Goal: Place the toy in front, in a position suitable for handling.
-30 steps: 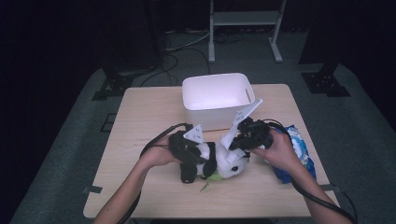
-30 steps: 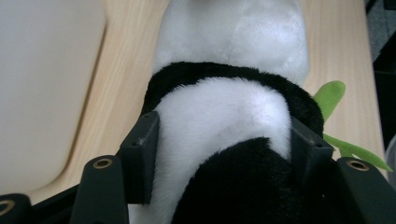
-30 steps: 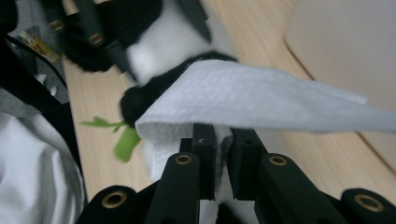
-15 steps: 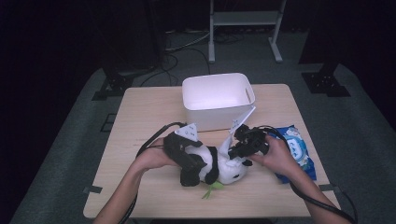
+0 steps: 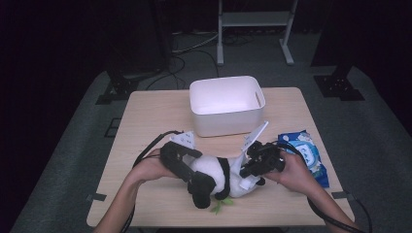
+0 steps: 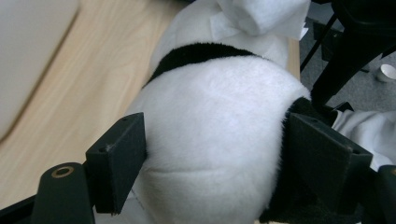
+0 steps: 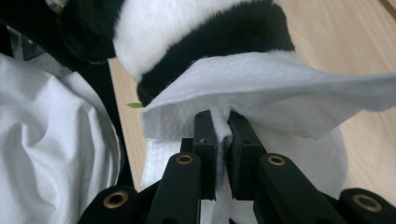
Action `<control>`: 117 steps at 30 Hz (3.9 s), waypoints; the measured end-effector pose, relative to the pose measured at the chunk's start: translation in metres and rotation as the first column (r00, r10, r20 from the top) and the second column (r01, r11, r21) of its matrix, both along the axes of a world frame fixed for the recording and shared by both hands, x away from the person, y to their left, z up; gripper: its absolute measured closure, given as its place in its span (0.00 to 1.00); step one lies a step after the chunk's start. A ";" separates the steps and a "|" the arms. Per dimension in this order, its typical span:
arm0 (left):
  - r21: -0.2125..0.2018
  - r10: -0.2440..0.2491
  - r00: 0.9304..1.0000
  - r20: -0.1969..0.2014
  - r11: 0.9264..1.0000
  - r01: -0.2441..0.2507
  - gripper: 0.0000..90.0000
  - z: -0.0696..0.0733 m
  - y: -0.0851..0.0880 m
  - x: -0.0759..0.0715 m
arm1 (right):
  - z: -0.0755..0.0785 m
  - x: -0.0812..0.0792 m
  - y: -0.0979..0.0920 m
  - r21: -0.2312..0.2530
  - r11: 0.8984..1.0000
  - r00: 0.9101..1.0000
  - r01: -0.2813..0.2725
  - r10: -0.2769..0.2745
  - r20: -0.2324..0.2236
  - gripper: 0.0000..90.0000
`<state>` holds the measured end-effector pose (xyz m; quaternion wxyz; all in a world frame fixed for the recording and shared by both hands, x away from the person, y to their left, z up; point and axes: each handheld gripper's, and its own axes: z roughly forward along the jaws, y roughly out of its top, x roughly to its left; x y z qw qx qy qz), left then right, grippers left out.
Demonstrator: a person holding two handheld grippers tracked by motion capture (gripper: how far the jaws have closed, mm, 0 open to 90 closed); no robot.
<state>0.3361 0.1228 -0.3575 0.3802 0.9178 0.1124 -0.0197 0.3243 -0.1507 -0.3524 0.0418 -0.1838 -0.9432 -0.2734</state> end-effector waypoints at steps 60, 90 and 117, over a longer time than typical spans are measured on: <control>0.148 0.008 0.991 0.132 0.989 -0.028 0.28 -0.025 -0.029 0.014 | -0.028 -0.001 0.020 -0.043 0.999 1.000 -0.003 0.004 0.012 0.92; -0.034 0.000 0.997 0.071 0.999 0.002 0.14 -0.032 -0.005 -0.015 | 0.003 -0.011 0.054 -0.051 0.992 0.993 -0.114 0.115 0.034 0.90; -0.051 0.052 0.997 0.065 0.998 -0.049 0.15 -0.035 0.004 -0.008 | 0.001 0.008 -0.021 -0.079 0.994 0.996 0.081 -0.079 0.029 0.90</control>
